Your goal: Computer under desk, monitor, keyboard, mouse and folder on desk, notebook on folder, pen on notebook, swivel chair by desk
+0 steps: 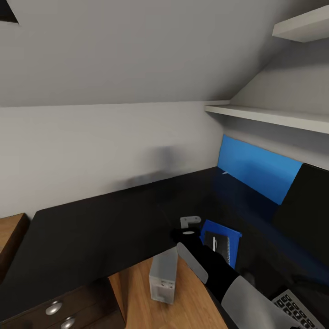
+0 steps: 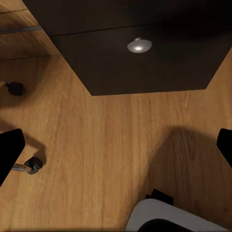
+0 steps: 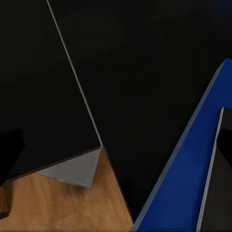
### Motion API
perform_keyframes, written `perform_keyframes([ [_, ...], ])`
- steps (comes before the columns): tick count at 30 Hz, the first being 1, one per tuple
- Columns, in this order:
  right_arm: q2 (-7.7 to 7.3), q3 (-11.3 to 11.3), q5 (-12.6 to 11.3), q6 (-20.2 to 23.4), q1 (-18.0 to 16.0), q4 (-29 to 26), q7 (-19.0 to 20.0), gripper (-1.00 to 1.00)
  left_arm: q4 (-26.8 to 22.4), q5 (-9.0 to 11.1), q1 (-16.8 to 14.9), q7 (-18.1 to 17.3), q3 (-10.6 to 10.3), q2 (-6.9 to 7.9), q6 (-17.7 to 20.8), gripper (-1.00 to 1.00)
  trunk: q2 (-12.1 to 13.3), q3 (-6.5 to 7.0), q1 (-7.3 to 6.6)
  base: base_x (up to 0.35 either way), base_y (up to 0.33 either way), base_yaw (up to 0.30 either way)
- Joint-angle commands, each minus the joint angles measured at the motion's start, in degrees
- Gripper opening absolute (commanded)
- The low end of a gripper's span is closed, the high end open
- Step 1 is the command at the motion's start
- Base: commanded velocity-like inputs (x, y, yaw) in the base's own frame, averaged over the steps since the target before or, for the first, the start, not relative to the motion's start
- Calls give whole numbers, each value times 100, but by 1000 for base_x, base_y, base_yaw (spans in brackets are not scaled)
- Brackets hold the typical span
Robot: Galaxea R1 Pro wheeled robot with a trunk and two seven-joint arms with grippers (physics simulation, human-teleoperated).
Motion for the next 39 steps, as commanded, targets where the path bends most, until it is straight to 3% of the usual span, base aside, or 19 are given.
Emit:
perform_keyframes([
  [1, -1, 16, -43, 13, -4, -7, -50, 100, 1, 12, -3, 44, -49, -1, -3, 100, -4, -7, 0, 0, 0, 4],
  [17, 26, 0, -53, 8, 116, -491, -68, 100, 0, 29, -3, 51, -21, 4, 36, 100, -4, 32, 0, -9, 0, 61],
  [39, 38, 8, -48, 4, 159, -493, -67, 100, -3, 45, -3, 70, -39, 13, 337, 100, -4, 151, 0, -306, 45, 224],
])
